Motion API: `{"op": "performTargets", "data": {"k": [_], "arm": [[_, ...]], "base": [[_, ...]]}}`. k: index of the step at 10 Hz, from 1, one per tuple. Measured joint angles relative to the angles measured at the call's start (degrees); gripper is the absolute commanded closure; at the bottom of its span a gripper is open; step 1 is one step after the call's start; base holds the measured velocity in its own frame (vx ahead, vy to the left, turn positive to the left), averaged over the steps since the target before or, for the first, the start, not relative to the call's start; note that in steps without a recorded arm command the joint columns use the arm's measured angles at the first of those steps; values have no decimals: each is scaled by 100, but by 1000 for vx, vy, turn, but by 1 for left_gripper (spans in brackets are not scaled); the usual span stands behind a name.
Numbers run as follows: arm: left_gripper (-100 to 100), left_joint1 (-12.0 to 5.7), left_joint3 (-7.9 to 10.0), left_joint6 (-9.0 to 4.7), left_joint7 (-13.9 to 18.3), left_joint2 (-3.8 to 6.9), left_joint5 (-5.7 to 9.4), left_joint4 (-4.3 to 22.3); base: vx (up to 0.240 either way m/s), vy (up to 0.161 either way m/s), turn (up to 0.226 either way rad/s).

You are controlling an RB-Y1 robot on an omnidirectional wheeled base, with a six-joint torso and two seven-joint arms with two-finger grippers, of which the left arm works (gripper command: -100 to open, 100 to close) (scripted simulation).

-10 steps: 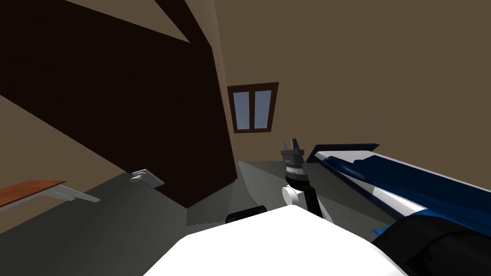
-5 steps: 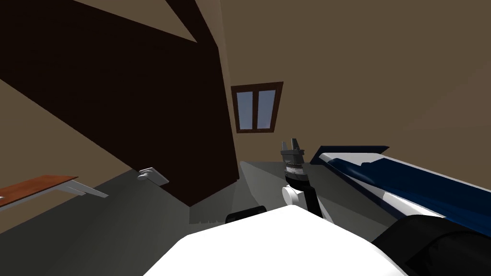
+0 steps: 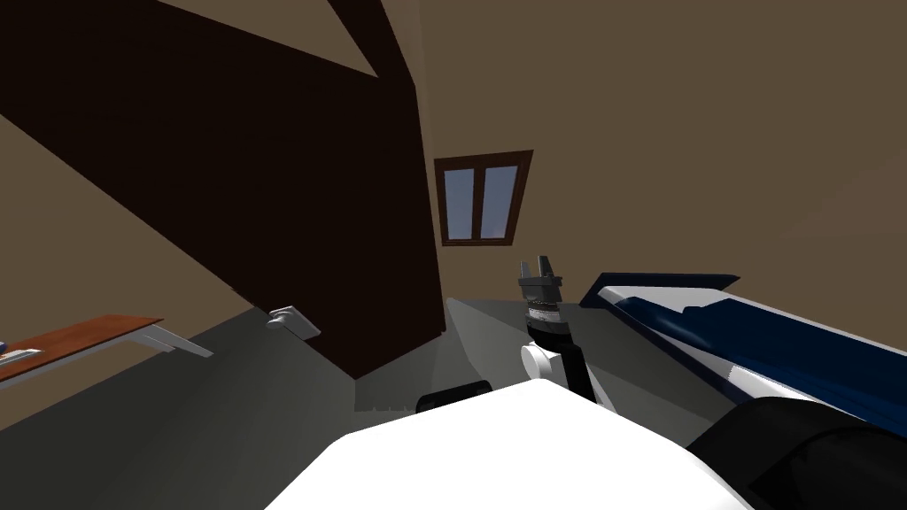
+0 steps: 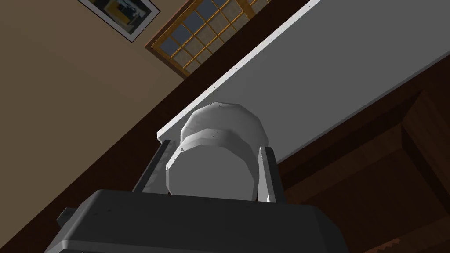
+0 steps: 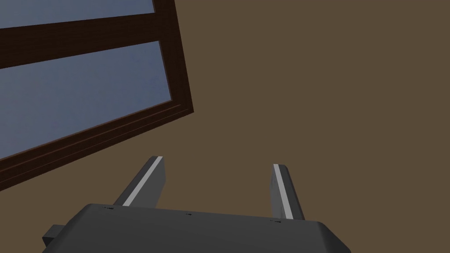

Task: Push the door open

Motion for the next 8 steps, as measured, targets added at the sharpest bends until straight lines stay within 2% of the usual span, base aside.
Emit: {"op": "performTargets", "data": {"k": [1,3,5,8], "arm": [[100,-57,65,-48,27,-34,157,-44],[100,-176,242,-236,105,-58,494,-7],[100,-231,331,-314,169,-108,744,-69],[100,-386,554,-528,304,-180,1263,-84]], "base": [[39,70,53],[35,66,43],[26,58,38],[36,84,48]]}}
